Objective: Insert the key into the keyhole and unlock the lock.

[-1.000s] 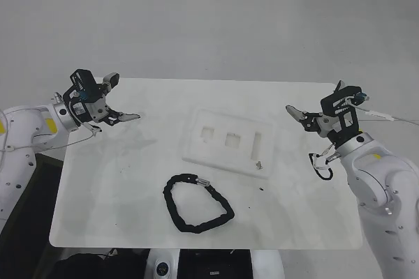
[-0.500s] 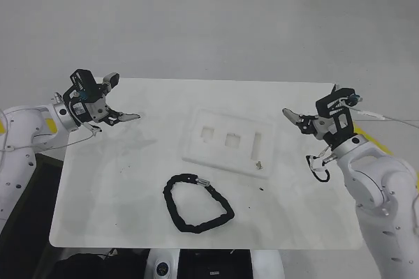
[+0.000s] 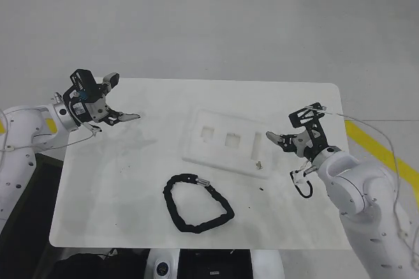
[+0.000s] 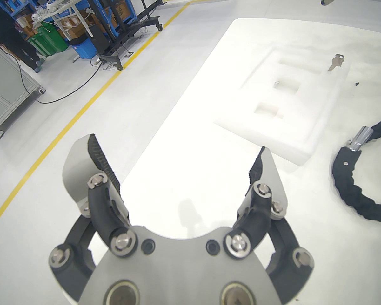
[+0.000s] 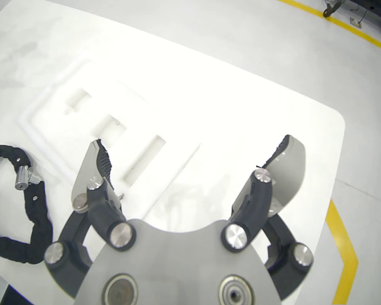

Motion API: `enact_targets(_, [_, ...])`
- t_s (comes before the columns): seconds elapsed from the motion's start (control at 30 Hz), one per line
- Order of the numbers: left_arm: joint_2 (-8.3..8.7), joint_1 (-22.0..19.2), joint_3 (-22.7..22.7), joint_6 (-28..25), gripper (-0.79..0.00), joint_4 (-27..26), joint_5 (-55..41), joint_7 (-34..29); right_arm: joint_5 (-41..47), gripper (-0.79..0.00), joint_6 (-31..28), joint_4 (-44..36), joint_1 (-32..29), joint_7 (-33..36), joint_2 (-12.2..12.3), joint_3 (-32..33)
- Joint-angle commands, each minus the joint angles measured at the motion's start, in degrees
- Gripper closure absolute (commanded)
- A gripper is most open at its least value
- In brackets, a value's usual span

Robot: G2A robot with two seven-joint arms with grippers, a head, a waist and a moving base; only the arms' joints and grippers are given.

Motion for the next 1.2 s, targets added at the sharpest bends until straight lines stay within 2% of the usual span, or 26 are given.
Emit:
enact_targets(0.0, [0.0, 0.0, 0.0, 0.0, -0.785, 0.0, 0.0, 0.0, 0.11, -0.785, 0.8, 0.08, 0.33, 2.39, -0.11, -1.27])
enact_targets(0.27, [0.0, 0.0, 0.0, 0.0, -0.785, 0.0, 0.0, 0.0, 2.82, -0.785, 7.83, 1.63, 2.66, 11.43, -0.98, -6.4])
enact_targets(0.5, [0.0, 0.0, 0.0, 0.0, -0.785, 0.0, 0.0, 0.0, 5.37, -0.785, 10.36, 0.74, 2.33, 16.58, -1.31, -8.26])
enact_targets(0.7, [0.0, 0.0, 0.0, 0.0, -0.785, 0.0, 0.0, 0.0, 12.36, -0.785, 11.32, 1.95, 1.35, 14.81, -1.84, -9.54])
enact_targets(1.17, [0.0, 0.0, 0.0, 0.0, -0.785, 0.0, 0.0, 0.0, 12.36, -0.785, 11.32, 1.95, 1.35, 14.81, -1.84, -9.54])
